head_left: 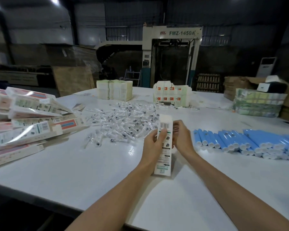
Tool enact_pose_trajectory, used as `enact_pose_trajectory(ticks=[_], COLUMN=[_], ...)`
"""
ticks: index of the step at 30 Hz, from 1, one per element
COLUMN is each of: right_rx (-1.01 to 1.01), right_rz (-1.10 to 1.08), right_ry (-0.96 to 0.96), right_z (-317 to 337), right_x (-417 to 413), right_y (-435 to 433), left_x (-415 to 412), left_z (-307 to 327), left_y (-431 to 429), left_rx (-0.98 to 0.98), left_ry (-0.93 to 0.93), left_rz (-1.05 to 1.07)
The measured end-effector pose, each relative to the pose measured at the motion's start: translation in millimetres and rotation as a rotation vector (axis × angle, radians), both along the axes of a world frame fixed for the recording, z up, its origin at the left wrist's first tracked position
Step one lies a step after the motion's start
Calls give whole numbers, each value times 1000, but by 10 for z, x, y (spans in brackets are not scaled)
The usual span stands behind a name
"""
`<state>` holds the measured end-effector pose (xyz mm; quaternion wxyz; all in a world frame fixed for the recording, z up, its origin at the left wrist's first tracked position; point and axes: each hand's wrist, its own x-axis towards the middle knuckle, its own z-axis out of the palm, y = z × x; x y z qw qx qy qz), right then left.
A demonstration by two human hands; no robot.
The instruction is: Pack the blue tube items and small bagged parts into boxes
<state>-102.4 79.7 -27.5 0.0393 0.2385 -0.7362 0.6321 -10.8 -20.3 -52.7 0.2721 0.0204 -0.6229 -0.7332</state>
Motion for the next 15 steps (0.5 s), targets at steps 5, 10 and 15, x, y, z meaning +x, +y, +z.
enact_pose_trajectory(ticks=[5, 10, 15], right_rx=[-116, -200, 4], right_rz=[-300, -158, -33], right_ry=[69, 255, 323], right_z=[452, 945, 1176], right_x=[-83, 88, 257], right_y=[636, 1026, 1048], left_x=[59, 69, 102], left_z=[57, 86, 105], left_y=[-11, 24, 62], left_rx=[85, 61, 4], left_ry=[-50, -39, 4], left_rz=[-81, -147, -220])
